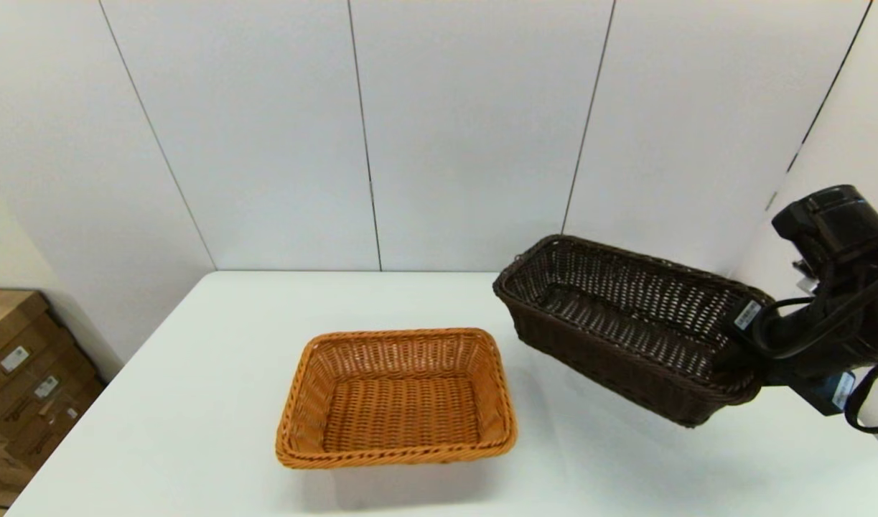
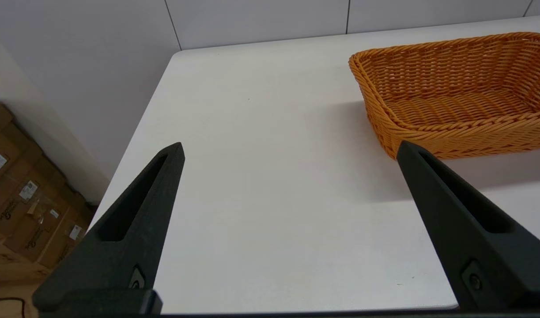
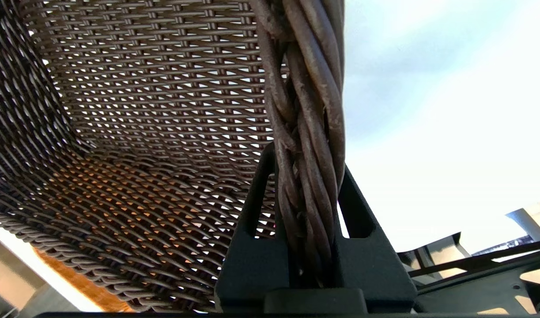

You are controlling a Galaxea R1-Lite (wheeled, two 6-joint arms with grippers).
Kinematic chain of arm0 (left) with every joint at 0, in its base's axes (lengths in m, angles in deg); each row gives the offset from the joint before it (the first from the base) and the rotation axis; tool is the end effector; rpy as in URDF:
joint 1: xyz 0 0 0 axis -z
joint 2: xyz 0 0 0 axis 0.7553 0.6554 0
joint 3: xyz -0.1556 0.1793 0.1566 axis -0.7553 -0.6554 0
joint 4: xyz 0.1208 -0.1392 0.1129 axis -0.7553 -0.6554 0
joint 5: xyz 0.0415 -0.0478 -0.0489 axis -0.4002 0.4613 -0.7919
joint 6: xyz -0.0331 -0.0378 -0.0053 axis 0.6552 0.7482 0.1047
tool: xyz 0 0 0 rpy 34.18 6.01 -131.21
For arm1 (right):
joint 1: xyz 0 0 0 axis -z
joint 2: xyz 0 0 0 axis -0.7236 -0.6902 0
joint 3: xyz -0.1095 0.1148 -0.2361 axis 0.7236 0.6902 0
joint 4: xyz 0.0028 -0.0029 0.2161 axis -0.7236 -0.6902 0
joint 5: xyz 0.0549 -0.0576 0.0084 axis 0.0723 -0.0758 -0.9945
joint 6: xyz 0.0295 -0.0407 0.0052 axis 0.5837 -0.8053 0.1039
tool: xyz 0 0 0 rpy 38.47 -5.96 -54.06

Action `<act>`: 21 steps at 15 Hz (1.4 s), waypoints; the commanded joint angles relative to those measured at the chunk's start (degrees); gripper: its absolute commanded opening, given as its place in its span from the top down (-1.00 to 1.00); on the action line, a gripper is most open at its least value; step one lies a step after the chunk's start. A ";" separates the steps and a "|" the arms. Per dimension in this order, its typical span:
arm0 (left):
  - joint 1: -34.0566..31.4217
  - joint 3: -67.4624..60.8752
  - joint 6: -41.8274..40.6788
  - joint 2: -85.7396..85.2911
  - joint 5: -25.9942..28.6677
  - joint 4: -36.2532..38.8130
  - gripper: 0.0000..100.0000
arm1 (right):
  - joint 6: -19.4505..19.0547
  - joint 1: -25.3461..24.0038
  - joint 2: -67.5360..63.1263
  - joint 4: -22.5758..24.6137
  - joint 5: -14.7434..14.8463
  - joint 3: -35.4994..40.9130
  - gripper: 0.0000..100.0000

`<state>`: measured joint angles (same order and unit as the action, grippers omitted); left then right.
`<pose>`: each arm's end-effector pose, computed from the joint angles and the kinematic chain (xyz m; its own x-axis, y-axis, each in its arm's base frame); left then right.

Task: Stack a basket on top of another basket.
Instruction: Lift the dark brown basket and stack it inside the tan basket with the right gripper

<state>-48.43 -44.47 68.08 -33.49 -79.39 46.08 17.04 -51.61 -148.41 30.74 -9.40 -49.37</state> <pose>0.0484 -0.0012 0.0695 0.9987 -0.0238 -0.0443 0.0263 0.9980 0.0575 0.2836 0.0276 0.1307 0.4601 0.0728 -0.8849 0.6585 0.6405 0.3951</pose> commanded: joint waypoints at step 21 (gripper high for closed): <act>-0.01 0.00 -0.01 -0.01 0.05 -0.03 -1.00 | -8.92 -29.55 -7.54 -19.26 -8.64 -28.78 1.00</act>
<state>-48.43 -44.47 68.10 -33.49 -79.36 46.11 7.95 -80.67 -154.55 11.80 -17.94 -77.64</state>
